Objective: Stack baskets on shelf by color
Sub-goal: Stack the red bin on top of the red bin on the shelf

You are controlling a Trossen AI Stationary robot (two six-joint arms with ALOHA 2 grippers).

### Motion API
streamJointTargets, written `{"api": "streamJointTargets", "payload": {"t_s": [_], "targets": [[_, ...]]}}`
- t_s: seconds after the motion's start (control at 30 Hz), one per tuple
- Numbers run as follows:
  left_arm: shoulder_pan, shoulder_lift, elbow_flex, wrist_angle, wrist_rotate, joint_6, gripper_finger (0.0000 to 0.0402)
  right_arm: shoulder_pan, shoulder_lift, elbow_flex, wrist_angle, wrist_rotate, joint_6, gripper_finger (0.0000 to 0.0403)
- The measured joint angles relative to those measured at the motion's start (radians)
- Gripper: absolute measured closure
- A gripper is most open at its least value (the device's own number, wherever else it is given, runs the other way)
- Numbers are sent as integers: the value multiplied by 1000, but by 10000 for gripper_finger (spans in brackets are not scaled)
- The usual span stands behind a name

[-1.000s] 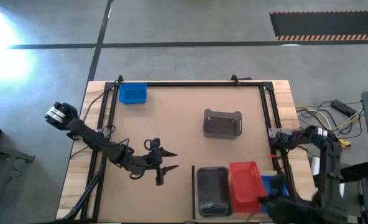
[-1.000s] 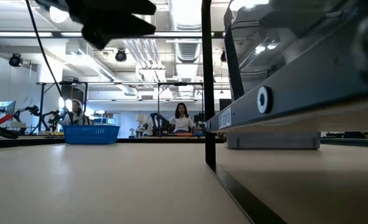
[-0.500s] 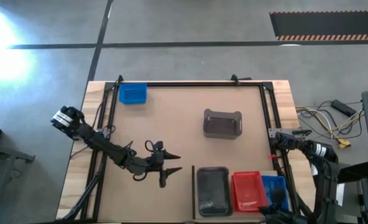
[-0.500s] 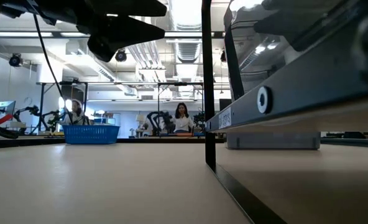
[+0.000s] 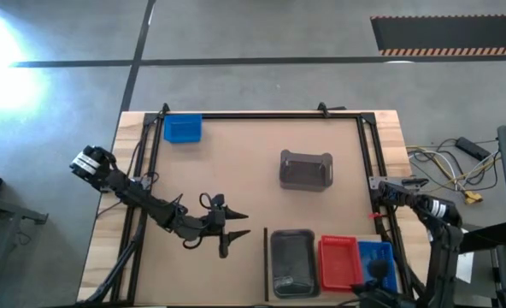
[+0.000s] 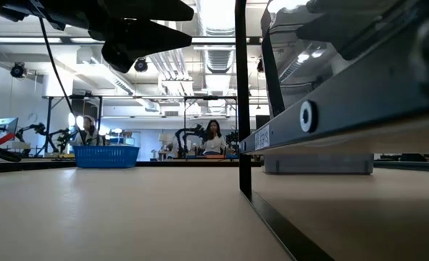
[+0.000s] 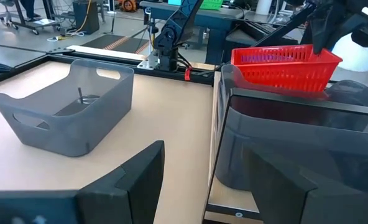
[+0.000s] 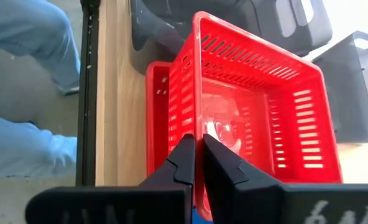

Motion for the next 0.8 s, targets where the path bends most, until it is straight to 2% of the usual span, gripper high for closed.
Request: {"api": "streamJointTargets", "payload": {"t_s": [0.23,0.47,0.8], "targets": [[0,0,-3,0,0,0,202,-8,30,-1,9,-62,-4,391],[0,0,-4,0,0,0,202,-8,76,-2,10,-67,-63,383],[0,0,-4,0,0,0,202,-8,31,1,5,-78,-18,269]]}}
